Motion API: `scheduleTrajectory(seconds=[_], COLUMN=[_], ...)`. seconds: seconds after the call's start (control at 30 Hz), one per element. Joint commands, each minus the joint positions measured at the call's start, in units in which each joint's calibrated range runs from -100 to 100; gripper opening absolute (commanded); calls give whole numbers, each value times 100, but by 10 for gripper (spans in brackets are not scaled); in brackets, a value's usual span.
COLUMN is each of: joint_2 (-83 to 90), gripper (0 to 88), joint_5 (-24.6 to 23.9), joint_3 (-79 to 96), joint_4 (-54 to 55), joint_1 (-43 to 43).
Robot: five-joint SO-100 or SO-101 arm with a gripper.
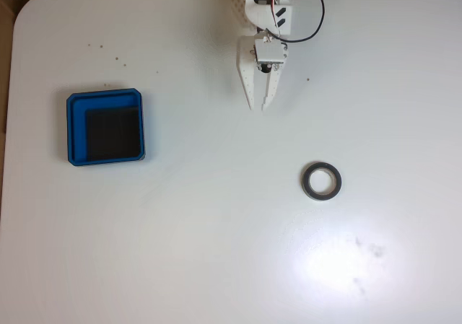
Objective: Pick the black tape roll and drop it in the blue box
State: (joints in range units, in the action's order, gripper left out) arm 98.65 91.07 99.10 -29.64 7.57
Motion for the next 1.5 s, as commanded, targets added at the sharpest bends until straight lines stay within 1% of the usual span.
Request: scheduleTrajectory(seconds=[0.0, 1.3, 1.37, 1.47], joint_2=[35, 35, 35, 35], gripper=[14, 15, 15, 15], joint_5=[35, 43, 43, 43], joint_3=[72, 81, 81, 81], joint_4=[134, 134, 134, 134], joint_1=[0, -19, -107, -459])
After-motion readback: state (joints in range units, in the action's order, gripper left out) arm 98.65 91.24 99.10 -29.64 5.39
